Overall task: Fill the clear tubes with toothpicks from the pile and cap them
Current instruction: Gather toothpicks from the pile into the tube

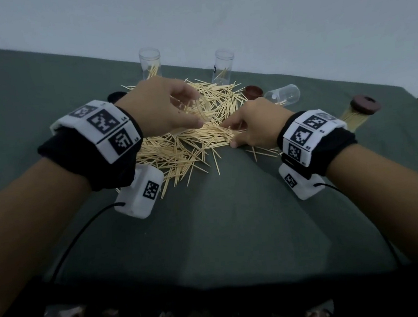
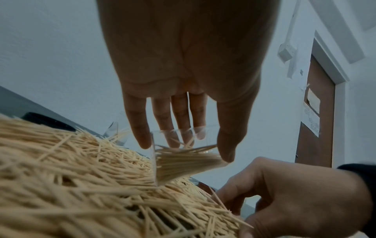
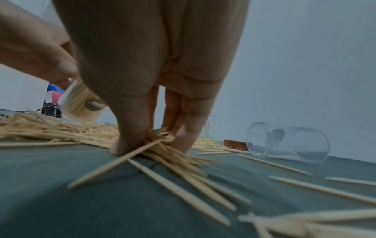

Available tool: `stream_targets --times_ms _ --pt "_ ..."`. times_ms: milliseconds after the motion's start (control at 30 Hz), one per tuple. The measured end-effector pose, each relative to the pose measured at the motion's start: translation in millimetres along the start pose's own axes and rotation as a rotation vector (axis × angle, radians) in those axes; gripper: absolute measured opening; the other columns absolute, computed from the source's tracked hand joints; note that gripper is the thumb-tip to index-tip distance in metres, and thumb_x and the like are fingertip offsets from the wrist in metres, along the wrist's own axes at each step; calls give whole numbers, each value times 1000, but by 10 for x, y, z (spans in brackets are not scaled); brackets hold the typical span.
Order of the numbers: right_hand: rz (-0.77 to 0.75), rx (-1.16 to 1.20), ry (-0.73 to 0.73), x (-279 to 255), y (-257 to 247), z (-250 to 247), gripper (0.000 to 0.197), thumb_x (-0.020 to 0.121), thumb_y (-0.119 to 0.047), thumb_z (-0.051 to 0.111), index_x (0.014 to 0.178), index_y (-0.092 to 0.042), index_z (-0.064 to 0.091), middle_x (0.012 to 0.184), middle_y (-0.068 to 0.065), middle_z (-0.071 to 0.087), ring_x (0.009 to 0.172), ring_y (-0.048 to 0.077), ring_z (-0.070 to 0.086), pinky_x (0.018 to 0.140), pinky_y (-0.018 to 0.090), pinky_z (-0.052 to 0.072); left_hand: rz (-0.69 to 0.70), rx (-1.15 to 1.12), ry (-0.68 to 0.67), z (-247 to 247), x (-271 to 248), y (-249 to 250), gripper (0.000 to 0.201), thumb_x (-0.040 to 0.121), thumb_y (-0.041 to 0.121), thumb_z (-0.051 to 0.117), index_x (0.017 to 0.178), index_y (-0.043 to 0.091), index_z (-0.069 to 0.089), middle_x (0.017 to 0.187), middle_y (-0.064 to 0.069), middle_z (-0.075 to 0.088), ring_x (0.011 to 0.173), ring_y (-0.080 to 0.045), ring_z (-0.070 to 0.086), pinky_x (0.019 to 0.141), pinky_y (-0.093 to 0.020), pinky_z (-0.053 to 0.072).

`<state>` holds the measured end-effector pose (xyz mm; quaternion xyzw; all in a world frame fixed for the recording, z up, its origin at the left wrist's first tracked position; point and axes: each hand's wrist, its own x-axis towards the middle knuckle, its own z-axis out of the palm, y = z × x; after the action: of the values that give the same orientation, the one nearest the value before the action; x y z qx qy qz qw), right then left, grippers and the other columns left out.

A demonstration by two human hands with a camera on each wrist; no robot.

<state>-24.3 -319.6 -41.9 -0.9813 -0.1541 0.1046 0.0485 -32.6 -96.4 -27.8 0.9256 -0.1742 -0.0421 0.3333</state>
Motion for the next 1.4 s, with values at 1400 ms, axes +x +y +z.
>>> stream_targets --times_ms 1400 --pt "-22 120 210 -92 130 -276 32 92 -33 63 124 -34 65 123 -10 65 118 11 55 86 14 32 -45 107 79 -133 -36 -49 57 77 37 79 129 27 60 118 7 64 107 -8 57 92 -21 38"
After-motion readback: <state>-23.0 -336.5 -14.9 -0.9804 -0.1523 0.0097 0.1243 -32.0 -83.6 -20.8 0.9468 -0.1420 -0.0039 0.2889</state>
